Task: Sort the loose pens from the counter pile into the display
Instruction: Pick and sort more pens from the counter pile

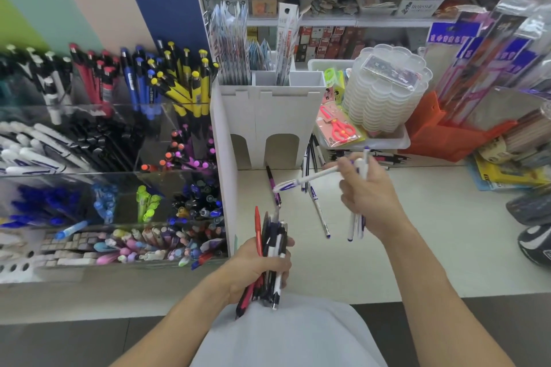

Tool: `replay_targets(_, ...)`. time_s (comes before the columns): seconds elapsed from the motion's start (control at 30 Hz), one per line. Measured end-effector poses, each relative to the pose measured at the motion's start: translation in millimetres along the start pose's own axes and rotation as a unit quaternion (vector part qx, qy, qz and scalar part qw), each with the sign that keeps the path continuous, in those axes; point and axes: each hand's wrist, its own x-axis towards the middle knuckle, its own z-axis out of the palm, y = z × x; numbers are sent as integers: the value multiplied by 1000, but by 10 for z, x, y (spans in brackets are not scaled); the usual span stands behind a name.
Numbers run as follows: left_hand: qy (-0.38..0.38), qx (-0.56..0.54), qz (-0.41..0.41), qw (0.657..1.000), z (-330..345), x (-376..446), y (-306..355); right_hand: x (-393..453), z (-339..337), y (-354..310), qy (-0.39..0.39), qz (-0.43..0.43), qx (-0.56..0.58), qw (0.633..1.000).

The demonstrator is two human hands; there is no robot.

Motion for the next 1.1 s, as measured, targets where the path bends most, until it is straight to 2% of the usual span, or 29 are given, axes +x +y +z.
replay_targets(0.07, 27, -65, 21, 997, 16, 9, -9, -88, -30, 36, 36, -3, 10, 999)
replay_targets(0.17, 90, -136, 47, 986, 34, 41, 17, -321, 44, 284, 15, 45, 2, 999)
replay_targets(0.27, 134, -172, 38, 975, 58, 46, 43, -484, 71, 536, 7, 88, -14, 996)
replay_targets(0.4, 162, -170, 32, 972, 119, 71, 63, -607, 8, 785, -27, 108, -83, 990)
replay_targets(0.5, 182, -163, 38, 969, 168, 174, 79, -742, -11, 834, -133, 179, -86, 971)
replay_targets(0.57, 217, -105, 49, 969, 192, 264, 80, -820, -18, 833, -186, 217, -108, 952)
replay_targets(0.63, 237, -37, 68, 969, 200, 328, 98, -832, -61, 853, -168, 234, -113, 951)
replay_targets(0.67, 233, -9, 73, 970, 201, 348, 119, -814, -89, 862, -133, 241, -81, 958)
replay_targets(0.77, 172, 83, 54, 980, 207, 387, 169, -692, -153, 858, -6, 243, 109, 964)
replay_targets(0.87, 113, 138, 42, 983, 305, 424, 172, -553, -125, 825, 71, 180, 198, 961)
replay_targets(1.0, 58, 175, 43, 982, 390, 448, 115, -567, 14, 785, 49, 175, 219, 959)
replay_targets(1.1, 73, 191, 42, 978, 356, 470, 60, -614, 125, 814, 25, 186, 247, 951)
